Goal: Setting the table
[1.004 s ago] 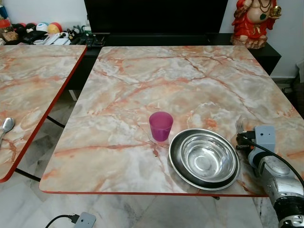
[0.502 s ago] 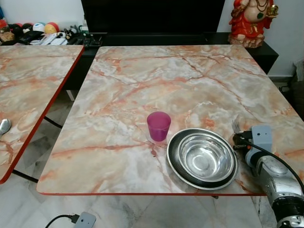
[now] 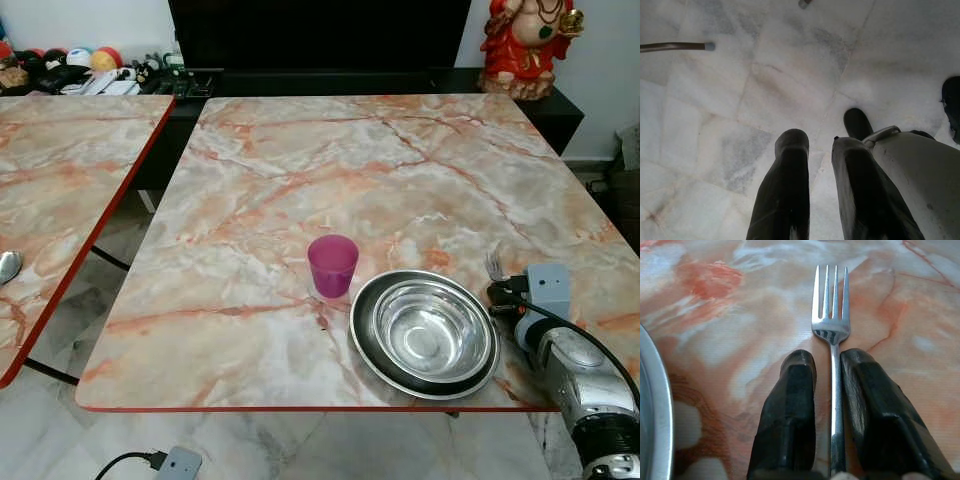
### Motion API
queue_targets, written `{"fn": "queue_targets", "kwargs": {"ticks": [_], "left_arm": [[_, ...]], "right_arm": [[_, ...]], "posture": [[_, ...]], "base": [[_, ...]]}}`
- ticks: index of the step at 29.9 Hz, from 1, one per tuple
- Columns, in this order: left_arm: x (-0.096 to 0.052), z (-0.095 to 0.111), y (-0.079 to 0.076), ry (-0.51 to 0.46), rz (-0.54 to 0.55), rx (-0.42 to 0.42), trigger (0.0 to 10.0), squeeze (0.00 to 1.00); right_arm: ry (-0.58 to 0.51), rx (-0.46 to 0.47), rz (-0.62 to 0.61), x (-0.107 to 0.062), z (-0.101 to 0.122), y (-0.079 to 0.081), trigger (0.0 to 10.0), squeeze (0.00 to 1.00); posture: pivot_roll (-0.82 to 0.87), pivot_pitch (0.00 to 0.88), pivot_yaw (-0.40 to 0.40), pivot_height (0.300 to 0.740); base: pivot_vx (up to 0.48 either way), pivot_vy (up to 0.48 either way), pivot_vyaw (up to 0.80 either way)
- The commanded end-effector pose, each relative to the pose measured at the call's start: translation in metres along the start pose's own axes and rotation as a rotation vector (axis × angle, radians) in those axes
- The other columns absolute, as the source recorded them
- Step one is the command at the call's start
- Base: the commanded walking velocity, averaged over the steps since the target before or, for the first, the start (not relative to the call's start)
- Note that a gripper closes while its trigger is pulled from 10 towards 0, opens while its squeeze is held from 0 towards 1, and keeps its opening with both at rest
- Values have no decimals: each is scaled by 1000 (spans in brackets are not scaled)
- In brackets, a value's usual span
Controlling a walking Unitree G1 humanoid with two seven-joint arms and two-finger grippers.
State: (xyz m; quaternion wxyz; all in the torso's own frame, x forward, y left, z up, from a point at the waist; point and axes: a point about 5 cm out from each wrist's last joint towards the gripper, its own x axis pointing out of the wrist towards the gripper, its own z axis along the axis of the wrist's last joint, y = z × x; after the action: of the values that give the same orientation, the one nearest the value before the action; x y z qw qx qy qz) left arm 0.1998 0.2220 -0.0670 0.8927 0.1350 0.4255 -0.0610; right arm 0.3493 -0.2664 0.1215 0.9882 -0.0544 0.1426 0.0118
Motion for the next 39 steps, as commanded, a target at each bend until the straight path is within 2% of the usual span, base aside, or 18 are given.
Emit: {"fn": "queue_targets", "kwargs": {"ticks": [1, 23, 39], "left_arm": [[-2, -11, 0, 43, 0, -20, 10000, 0], [-2, -10, 0, 42, 1, -18, 10000, 0], [-2, -10, 0, 44, 0, -18, 10000, 0]], "right_arm": [[15, -10, 44, 0, -6, 9, 10000, 0], [17, -18, 46, 0, -6, 10, 10000, 0], [-65, -9, 12, 1, 7, 7, 10000, 0]], "posture": [[-38, 163, 32, 740], [-37, 161, 30, 740], [-36, 160, 31, 740]], "base": [[0, 0, 0], [0, 0, 0], [0, 0, 0]]}}
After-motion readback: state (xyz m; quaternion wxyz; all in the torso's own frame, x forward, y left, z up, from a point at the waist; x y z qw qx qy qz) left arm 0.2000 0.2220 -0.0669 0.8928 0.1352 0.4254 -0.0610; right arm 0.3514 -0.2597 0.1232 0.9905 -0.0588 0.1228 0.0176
